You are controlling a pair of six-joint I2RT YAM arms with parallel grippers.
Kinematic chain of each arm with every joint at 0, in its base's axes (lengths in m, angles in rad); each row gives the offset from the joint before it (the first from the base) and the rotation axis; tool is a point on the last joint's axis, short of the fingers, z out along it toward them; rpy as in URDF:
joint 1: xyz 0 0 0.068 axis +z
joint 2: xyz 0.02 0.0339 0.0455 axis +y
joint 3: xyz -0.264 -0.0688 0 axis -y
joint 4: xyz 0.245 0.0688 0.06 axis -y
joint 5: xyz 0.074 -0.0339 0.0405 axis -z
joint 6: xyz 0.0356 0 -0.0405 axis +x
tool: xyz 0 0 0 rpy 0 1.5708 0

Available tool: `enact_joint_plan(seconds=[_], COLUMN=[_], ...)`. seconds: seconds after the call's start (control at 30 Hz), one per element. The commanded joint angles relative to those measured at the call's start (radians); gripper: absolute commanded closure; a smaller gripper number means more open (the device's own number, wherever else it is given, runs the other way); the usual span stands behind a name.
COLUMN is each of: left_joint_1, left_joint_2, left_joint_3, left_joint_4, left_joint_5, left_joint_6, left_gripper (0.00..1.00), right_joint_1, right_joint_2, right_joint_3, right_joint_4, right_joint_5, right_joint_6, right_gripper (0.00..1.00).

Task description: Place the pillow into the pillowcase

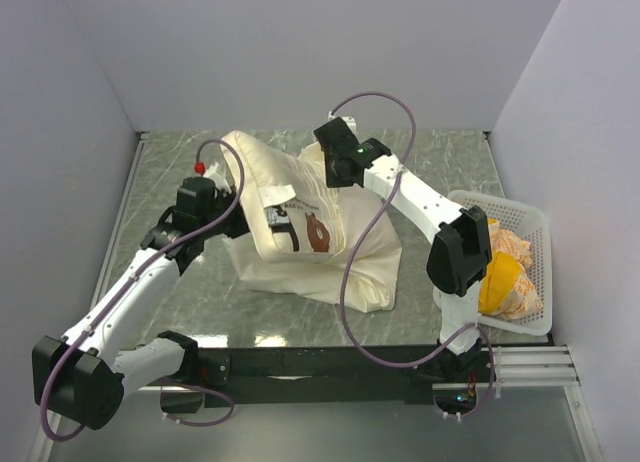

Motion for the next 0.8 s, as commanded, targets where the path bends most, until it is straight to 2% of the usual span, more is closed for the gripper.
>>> enact_joint_plan(seconds=[0.0,0.1,0.23,0.33,0.47,0.53,0.77], left_joint_1=[0.003,0.005,0.006,0.006,0.006,0.009,0.086], left_joint_2=[-0.009,0.04,0.142,0.186,0.18,0.163,0.195], left_joint_3=[0.276,0.452,0.64,0.721,0.773,0.822,1.072], left_joint_4=[-0.01,-0.05,-0.105,-0.111,-0.123,-0.149,-0.235], left_joint_5=[-0.017,-0.025,-0.027,0.004,0.022,-0.016,-0.068], left_joint_6=[0.029,0.031,0.024,0.014,0.017,0.04,0.075], left_gripper=[0.99,0.99,0.99,0.99,0.99,0.99,0.99], right_joint_1=[0.003,0.051,0.169,0.161,0.069,0.043,0.117], right_joint_2=[-0.153,-0.227,-0.265,-0.301,-0.33,-0.344,-0.377], right_joint_3=[0.127,0.224,0.401,0.449,0.451,0.411,0.411], right_joint_4=[-0.086,-0.126,-0.193,-0.198,-0.198,-0.175,-0.156], right_joint_5=[-0.079,-0.202,-0.222,-0.239,-0.271,-0.297,-0.348], right_joint_6=[-0.017,-0.007,-0.003,0.008,0.035,0.043,0.06], right_gripper=[1.0,1.0,1.0,1.0,1.0,1.0,1.0])
